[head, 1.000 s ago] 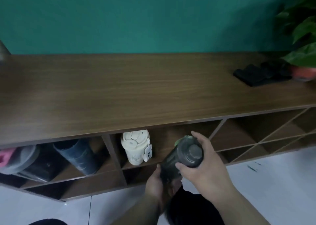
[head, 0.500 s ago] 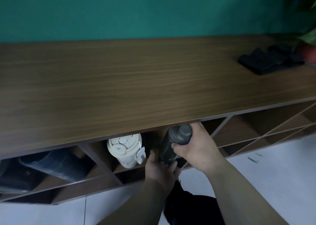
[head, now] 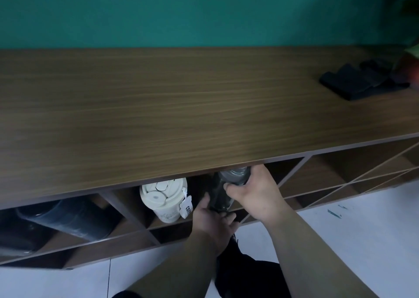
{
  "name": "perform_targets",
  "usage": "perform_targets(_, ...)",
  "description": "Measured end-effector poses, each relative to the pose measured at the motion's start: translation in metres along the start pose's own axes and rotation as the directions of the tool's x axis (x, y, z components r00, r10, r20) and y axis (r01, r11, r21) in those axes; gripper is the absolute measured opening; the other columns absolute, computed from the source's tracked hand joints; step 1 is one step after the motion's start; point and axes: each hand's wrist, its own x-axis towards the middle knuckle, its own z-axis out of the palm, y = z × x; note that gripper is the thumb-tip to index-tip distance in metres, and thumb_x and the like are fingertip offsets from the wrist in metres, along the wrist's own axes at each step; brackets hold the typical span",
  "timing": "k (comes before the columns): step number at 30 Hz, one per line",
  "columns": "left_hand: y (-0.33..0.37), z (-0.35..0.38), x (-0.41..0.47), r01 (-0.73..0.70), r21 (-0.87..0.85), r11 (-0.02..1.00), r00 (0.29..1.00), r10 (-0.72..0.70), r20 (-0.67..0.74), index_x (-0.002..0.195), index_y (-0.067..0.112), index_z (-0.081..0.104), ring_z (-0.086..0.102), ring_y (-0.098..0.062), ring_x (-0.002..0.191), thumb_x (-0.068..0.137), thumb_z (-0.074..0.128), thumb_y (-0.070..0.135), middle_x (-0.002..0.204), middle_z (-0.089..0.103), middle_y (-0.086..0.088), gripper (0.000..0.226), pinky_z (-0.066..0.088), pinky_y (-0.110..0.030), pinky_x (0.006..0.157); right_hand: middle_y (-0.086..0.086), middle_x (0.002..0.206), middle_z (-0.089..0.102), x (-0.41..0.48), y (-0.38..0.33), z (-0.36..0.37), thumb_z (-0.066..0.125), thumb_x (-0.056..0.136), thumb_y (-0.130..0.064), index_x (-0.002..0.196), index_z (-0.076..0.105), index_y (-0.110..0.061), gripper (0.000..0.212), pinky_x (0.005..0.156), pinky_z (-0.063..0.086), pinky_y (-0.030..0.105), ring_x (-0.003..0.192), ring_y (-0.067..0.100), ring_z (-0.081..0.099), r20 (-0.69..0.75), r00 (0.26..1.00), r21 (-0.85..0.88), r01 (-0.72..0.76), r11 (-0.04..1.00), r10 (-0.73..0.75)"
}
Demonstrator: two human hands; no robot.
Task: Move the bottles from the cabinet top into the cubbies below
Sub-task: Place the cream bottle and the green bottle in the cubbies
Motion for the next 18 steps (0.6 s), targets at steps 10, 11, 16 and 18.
perform_targets(10, -0.022, -0.025, -0.046, -0.277, 0.424, 0.862, 0.950, 0.312, -0.014, 0.115, 0.022, 0.070, 0.068, -0.031, 0.114, 0.079, 0.067, 0.045, 0.120, 0.076, -0.012, 0.043, 0.047, -0.049, 0.106, -0.023, 0.117, 0.066, -0.007, 0.009, -0.006, 0.080, 0.072, -0.020, 0.130, 0.044, -0.045, 0.072, 0.108, 0.046, 0.036, 0.115, 0.000, 0.061, 0.074, 0.997, 0.144, -0.027, 0.989, 0.016)
perform_targets(11, -0.024, -0.022, -0.055, -0.358, 0.460, 0.813, 0.917, 0.399, 0.008, 0.107, 0.029, 0.071, 0.070, -0.028, 0.109, 0.078, 0.068, 0.041, 0.111, 0.078, -0.007, 0.032, 0.046, -0.050, 0.108, -0.023, 0.122, 0.064, -0.009, 0.010, -0.007, 0.079, 0.071, -0.021, 0.132, 0.042, -0.046, 0.077, 0.110, 0.044, 0.040, 0.120, 0.001, 0.058, 0.082, 0.997, 0.160, -0.028, 0.987, 0.015)
perform_targets(16, -0.017, 0.004, -0.087, -0.576, 0.554, 0.602, 0.804, 0.541, 0.247, 0.159, 0.025, 0.030, 0.034, -0.012, 0.148, 0.101, 0.055, 0.035, 0.153, 0.040, 0.011, 0.064, 0.023, -0.034, 0.124, -0.010, 0.136, 0.059, -0.022, 0.013, -0.011, 0.070, 0.068, -0.011, 0.138, 0.044, -0.031, 0.078, 0.113, 0.039, 0.050, 0.130, 0.008, 0.051, 0.074, 0.997, 0.321, -0.018, 0.947, -0.006)
perform_targets(18, -0.008, 0.015, -0.090, -0.622, 0.574, 0.533, 0.762, 0.583, 0.284, 0.161, 0.022, 0.023, 0.027, -0.012, 0.152, 0.100, 0.051, 0.041, 0.163, 0.033, 0.006, 0.070, 0.019, -0.034, 0.126, -0.006, 0.136, 0.060, -0.027, 0.012, -0.011, 0.070, 0.065, -0.012, 0.137, 0.048, -0.027, 0.077, 0.112, 0.039, 0.052, 0.131, 0.013, 0.051, 0.045, 0.999, 0.381, -0.018, 0.924, 0.001)
